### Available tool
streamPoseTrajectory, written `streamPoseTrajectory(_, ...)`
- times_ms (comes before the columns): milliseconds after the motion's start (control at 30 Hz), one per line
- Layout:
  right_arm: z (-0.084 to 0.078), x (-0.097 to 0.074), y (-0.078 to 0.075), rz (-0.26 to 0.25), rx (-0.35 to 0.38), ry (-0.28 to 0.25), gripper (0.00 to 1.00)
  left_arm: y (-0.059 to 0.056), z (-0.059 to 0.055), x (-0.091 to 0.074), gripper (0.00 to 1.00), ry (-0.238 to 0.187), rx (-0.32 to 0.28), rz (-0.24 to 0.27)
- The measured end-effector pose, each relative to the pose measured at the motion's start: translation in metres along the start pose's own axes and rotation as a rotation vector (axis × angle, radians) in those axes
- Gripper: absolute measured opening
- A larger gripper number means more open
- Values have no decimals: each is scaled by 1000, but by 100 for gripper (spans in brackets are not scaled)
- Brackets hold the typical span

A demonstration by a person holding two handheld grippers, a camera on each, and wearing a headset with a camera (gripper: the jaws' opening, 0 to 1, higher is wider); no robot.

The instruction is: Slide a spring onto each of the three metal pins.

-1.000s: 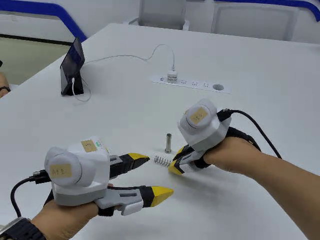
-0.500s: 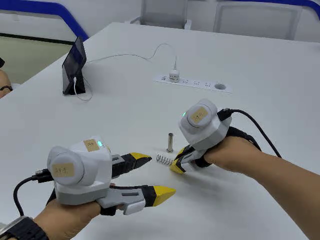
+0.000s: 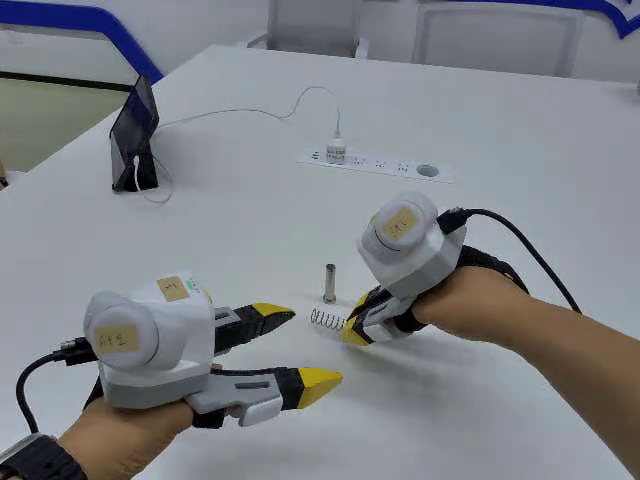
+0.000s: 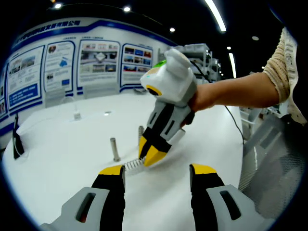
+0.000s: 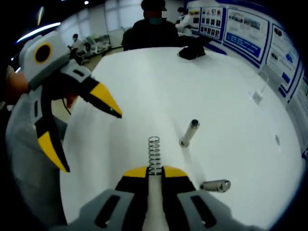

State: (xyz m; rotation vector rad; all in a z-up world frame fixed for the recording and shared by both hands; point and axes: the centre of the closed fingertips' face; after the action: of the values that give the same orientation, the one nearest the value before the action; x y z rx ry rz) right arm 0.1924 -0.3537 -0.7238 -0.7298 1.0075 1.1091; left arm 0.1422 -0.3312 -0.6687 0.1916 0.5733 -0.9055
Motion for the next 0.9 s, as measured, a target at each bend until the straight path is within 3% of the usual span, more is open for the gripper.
streamPoseTrajectory(433, -20, -24, 24, 22, -41, 38, 12, -6, -1, 4, 52, 34, 66, -42)
streamPoseTrajectory(900, -26, -42, 46, 63, -92, 60, 12, -14, 2, 16, 42, 72, 174, -103)
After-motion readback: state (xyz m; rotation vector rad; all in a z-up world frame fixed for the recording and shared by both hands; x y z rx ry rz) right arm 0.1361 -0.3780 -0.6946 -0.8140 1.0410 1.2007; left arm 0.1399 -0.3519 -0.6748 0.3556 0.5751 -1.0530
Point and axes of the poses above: the centre of the closed fingertips' face, and the gripper's own axes: x roughly forward along the fingers, y roughly to its left, z roughly out of its top, and after that the axes turned 13 degrees about y, right-handed
